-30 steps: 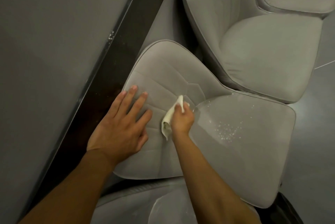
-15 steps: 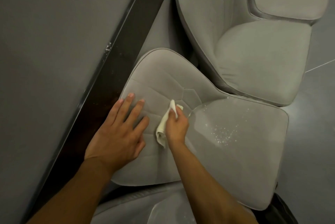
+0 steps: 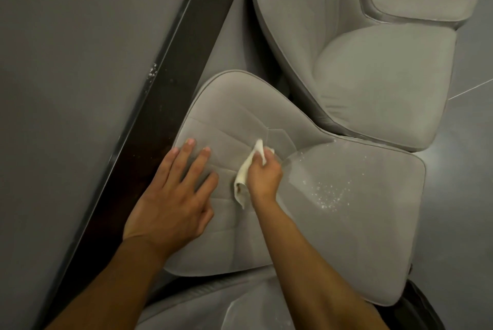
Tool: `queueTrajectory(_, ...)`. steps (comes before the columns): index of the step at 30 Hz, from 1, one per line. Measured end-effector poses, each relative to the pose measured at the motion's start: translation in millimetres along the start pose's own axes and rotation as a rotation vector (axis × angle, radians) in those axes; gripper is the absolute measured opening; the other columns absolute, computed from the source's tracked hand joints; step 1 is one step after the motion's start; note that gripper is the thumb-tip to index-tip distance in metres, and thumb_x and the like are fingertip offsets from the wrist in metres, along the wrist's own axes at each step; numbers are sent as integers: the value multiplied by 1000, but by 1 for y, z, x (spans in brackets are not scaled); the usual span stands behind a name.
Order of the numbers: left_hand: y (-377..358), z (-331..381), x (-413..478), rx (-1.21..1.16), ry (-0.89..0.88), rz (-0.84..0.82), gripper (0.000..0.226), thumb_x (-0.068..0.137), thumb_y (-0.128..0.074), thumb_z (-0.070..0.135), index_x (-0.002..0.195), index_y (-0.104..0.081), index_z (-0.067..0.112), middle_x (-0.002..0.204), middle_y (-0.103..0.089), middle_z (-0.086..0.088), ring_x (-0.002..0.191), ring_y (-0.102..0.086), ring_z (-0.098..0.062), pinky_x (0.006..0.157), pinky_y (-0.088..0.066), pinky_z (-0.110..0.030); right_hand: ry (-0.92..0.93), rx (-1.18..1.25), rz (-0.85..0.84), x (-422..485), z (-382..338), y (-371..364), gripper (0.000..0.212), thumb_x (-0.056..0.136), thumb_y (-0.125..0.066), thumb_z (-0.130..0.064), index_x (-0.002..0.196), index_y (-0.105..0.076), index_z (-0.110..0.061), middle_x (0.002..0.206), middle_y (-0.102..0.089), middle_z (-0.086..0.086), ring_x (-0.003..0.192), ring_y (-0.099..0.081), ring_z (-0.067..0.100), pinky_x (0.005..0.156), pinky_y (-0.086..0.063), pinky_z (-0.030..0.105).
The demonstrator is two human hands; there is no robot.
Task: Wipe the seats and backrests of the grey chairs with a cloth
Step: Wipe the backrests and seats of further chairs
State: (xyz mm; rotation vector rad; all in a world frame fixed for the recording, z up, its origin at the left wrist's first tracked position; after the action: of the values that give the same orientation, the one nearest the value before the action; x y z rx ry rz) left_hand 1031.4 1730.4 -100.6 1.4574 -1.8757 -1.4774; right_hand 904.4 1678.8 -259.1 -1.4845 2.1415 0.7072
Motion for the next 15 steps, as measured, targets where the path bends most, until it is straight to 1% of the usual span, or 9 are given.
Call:
queueTrajectory(2, 0, 0, 0, -3, 0, 6, 57, 92, -41, 44, 135, -59, 12, 159, -31, -26, 152, -15, -47, 123, -15, -60, 198, 155, -9, -19, -37, -6, 31, 102, -51, -22, 130, -63, -16, 119, -65, -1, 110, -61, 13, 92, -47, 19)
queueTrajectory(4, -1, 0, 0, -1, -8, 7, 59, 93, -38, 45, 137, -58, 11, 160, -30, -26, 152, -14, -47, 123, -15, -61, 398, 135, -39, -35, -56, -10, 37, 102, -51, -26, 137, -57, -17, 128, -57, -11, 116, -53, 0, 98, -42, 9)
queueTrajectory(5, -1, 0, -1, -4, -9, 7, 59, 93, -37, 45, 137, -59, 11, 160, -30, -26, 152, -14, -47, 123, -15, -61, 458, 112, -21, -33, -55, -11, 37, 102, -52, -24, 138, -57, -17, 132, -56, -10, 118, -51, -2, 100, -39, 8)
queueTrajectory(6, -1, 0, -1, -9, -7, 8, 58, 93, -37, 44, 135, -60, 11, 160, -30, -27, 152, -14, -48, 123, -15, -61, 475, 96, 21, -24, -47, -9, 36, 101, -53, -21, 137, -58, -17, 133, -57, -6, 119, -52, 1, 100, -39, 9)
queueTrajectory(7, -1, 0, -1, -11, -4, 8, 57, 92, -38, 44, 133, -61, 11, 160, -31, -27, 152, -14, -48, 123, -14, -61, 431, 78, 71, -9, -34, -7, 34, 101, -54, -17, 134, -61, -16, 131, -60, -1, 118, -56, 7, 99, -40, 11)
queueTrajectory(9, 0, 0, -1, -11, -2, 15, 55, 91, -41, 43, 131, -62, 11, 159, -32, -27, 152, -16, -48, 123, -16, -60, 169, -27, 123, 25, 3, -2, 33, 100, -53, -14, 132, -63, -15, 126, -64, 8, 116, -60, 23, 93, -41, 18)
queueTrajectory(11, 0, 0, 0, -4, -6, 20, 54, 91, -43, 42, 130, -62, 11, 159, -33, -27, 151, -17, -48, 123, -16, -60, -96, -290, 6, 38, 44, 1, 33, 102, -48, -19, 131, -62, -11, 126, -64, 16, 117, -58, 33, 95, -42, 30)
queueTrajectory(13, 0, 0, 0, 4, -7, 17, 54, 91, -43, 42, 131, -60, 11, 159, -32, -26, 152, -16, -48, 123, -15, -60, -178, -450, -139, 27, 74, 2, 35, 103, -45, -24, 128, -62, -7, 125, -63, 20, 119, -57, 36, 97, -42, 33)
queueTrajectory(15, -1, 0, -1, 13, 0, 8, 55, 92, -40, 43, 132, -59, 12, 160, -30, -26, 152, -13, -48, 123, -15, -60, -178, -448, -193, 15, 87, 4, 34, 103, -46, -22, 128, -62, -6, 125, -63, 20, 118, -57, 36, 96, -41, 32)
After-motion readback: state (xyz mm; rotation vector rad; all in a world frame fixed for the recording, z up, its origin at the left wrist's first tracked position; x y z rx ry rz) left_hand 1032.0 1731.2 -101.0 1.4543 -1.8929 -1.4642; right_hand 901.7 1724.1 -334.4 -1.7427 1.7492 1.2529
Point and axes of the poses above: each hand's wrist, its own x-axis towards the middle knuckle, its own y-axis out of the back of the hand, z = x × y, the point moved 3 cm from there along x, towards the middle knuckle
